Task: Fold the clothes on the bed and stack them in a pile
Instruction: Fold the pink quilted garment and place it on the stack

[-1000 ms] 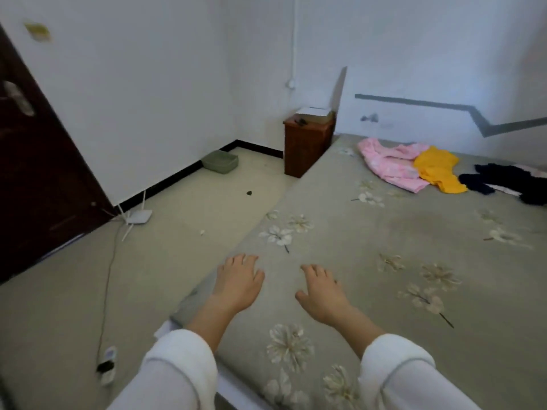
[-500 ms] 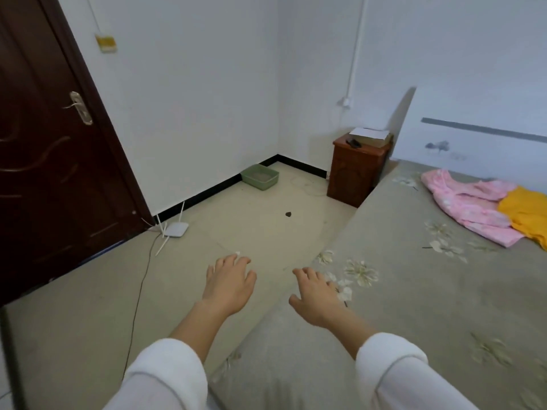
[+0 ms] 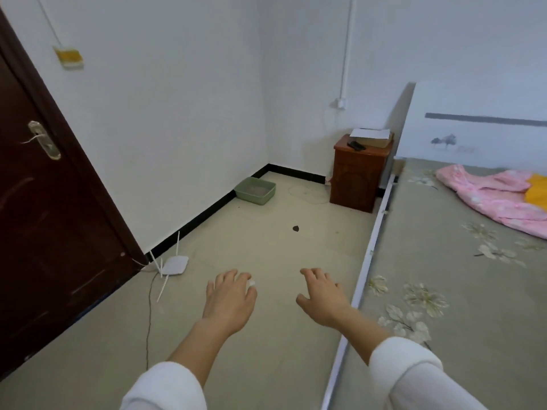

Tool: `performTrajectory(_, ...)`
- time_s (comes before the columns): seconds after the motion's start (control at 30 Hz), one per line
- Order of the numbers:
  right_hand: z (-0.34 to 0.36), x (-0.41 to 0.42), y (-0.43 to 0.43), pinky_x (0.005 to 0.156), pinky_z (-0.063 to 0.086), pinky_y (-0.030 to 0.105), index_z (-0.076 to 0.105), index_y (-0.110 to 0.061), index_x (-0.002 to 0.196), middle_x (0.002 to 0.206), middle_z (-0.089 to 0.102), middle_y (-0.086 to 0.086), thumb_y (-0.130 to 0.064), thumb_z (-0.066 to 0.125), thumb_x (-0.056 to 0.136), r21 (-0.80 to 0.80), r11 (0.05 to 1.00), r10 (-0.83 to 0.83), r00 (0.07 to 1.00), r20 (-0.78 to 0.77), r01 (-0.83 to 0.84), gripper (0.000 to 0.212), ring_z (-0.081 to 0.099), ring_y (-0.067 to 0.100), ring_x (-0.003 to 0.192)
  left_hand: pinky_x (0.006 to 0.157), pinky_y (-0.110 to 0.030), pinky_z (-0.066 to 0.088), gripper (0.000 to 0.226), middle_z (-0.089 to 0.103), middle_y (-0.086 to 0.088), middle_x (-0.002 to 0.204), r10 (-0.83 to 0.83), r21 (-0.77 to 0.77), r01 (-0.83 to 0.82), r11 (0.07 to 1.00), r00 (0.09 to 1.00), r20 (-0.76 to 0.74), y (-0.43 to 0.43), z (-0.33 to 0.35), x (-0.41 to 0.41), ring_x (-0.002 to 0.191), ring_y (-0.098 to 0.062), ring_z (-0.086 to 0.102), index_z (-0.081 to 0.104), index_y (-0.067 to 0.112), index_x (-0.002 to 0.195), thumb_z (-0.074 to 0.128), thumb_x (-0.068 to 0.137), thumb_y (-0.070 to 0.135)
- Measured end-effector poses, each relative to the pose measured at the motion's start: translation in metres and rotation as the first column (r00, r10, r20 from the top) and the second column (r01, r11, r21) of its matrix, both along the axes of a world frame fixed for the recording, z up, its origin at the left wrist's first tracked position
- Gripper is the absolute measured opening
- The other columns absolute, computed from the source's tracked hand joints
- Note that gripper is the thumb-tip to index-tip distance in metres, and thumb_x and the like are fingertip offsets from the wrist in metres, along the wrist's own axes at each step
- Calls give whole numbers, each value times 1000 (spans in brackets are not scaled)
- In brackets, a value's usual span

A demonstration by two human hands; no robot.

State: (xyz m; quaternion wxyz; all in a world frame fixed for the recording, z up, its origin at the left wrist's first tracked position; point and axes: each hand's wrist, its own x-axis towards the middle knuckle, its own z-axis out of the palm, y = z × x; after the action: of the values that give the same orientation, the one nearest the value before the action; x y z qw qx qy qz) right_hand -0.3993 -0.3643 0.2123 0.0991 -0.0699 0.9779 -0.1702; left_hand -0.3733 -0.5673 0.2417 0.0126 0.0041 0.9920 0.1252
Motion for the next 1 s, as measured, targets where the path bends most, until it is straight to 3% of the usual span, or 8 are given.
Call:
performTrajectory(0.2,0,-53,-57,106,29,46,24,-19,147,149,30,5,-36,44,93,-18,989,-149,988,32,150,60,31,27,134,114,-41,19,43,35,-3,149,-105,-62,106,992,994,16,-70,8,-78,138,-21,26,40,25,140,32,100,37)
performTrajectory(0.47,-5,-92,-49,105,29,48,25,-20,146,149,31,5,-38,46,92,30,959,-281,958,55,280,60,33,28,133,110,-35,27,42,39,-5,146,-269,-12,270,963,963,3,-49,7,-157,135,-23,28,43,22,138,35,98,34)
performTrajectory(0.7,-4,-147,15,106,32,50,27,-21,145,147,32,5,-39,47,91,6,886,-463,885,48,463,61,33,28,132,106,-35,31,44,39,-4,145,-500,-55,499,865,866,11,22,-2,-250,135,-22,29,41,20,140,35,98,33)
performTrajectory(1.0,8,-258,159,107,31,47,29,-17,144,147,34,8,-39,46,93,-13,758,-649,756,78,652,58,33,30,134,100,-37,35,45,42,-3,142,-689,-44,690,722,724,37,191,2,-404,130,-22,34,38,20,141,33,98,33)
